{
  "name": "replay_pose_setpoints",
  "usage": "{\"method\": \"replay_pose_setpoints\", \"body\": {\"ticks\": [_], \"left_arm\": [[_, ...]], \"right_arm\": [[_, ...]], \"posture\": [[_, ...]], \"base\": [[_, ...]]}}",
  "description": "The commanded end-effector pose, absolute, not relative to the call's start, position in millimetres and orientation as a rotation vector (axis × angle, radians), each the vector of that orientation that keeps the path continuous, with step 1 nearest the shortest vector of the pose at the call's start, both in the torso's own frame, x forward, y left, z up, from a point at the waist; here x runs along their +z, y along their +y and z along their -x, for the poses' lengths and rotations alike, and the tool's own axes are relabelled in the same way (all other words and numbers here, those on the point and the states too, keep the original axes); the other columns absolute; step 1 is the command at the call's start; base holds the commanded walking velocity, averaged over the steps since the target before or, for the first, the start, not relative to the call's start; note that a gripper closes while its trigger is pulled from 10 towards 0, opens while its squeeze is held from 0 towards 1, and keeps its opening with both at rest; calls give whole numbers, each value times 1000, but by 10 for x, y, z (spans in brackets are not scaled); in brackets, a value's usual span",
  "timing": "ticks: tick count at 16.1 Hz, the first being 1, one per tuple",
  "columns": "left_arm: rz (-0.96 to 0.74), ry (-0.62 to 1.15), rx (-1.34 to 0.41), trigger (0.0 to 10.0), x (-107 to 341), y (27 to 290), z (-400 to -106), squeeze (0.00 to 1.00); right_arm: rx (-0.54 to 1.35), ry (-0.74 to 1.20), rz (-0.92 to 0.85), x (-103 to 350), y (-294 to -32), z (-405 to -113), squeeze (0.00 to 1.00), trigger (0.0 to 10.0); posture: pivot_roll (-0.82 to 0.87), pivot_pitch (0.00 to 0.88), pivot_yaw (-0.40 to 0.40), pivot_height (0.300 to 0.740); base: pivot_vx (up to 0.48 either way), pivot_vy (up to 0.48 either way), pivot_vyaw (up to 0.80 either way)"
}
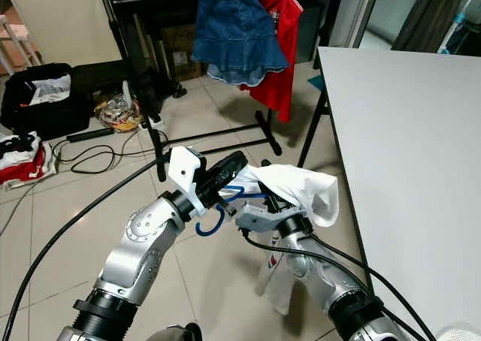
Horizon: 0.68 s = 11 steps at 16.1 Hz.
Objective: Hang hanger
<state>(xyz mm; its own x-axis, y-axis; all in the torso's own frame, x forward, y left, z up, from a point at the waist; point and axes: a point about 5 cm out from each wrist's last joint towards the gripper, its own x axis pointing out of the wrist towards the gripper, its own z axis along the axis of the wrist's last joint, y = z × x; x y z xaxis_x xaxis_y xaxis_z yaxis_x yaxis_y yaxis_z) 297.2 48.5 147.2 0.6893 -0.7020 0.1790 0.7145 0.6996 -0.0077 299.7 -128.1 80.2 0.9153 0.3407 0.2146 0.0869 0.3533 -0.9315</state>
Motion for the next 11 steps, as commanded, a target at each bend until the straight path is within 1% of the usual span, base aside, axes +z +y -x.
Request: {"method": "replay_pose_setpoints", "body": {"ticks": [1,2,4,5,8,9,10,11], "left_arm": [[45,-200,-748,10000,1499,559,-2997,0],[33,-212,-744,10000,1507,558,-3000,0],[65,-228,-739,10000,1536,557,-3009,0],[84,-237,-746,10000,1550,561,-3005,1000],[58,-267,-739,10000,1562,571,-2995,1000],[15,-317,-741,10000,1585,566,-2970,0],[-11,-360,-769,10000,1606,540,-2925,0],[-16,-367,-779,10000,1609,529,-2911,0]], "right_arm": [[107,-402,1203,850,-1371,-3020,0,10000],[105,-402,1203,848,-1370,-3019,0,10000],[100,-405,1203,849,-1370,-3019,0,10000],[96,-407,1204,853,-1373,-3021,0,10000],[89,-414,1207,865,-1376,-3027,0,10000],[85,-418,1209,877,-1379,-3036,0,10000],[81,-418,1210,883,-1383,-3044,0,10000],[80,-419,1210,883,-1382,-3043,0,10000]], "posture": [[71,78,40,740],[70,77,41,740],[69,75,42,740],[69,75,41,740],[71,74,40,740],[71,74,40,740],[71,74,40,740],[71,74,40,740]], "base": [[0,0,0],[0,0,0],[0,0,0],[0,0,0],[0,0,0],[0,0,0],[0,0,0],[0,0,0]]}}
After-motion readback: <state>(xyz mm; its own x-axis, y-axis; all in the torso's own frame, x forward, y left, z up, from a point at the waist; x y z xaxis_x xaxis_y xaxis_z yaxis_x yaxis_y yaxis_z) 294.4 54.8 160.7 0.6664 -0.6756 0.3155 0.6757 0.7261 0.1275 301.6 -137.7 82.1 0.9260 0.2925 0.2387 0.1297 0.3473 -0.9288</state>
